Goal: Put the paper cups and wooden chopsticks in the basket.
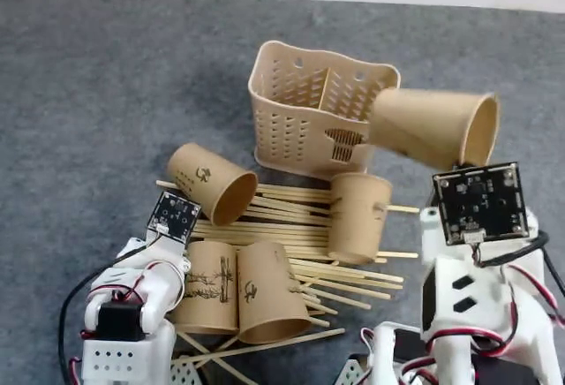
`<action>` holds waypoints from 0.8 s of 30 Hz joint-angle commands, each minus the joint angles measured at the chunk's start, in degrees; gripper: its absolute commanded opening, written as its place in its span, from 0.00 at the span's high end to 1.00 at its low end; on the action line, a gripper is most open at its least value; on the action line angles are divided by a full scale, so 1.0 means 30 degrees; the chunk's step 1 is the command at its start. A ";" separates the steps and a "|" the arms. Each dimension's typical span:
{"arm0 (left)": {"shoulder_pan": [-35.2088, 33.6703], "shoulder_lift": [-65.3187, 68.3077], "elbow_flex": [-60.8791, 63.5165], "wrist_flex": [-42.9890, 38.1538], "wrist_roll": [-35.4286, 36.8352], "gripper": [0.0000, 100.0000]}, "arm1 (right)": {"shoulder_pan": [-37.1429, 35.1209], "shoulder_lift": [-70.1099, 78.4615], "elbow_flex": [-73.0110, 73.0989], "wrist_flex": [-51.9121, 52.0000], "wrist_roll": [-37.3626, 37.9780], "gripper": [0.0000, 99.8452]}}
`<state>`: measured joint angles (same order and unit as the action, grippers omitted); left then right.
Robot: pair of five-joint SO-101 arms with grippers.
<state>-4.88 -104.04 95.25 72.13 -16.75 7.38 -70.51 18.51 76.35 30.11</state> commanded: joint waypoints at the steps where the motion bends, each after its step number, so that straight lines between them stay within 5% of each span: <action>1: -0.0308 -0.0073 -0.0337 -0.0322 -0.0088 1.00 | 0.0190 0.0044 -0.0747 -0.2593 0.0791 0.99; 24: -0.0864 -0.0073 -0.0308 -0.0352 -0.0117 1.00 | -0.3502 0.6051 -0.0894 -0.6168 0.5890 0.99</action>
<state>-5.23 -104.04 95.25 72.13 -16.75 -2.46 -53.98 18.59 60.79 45.85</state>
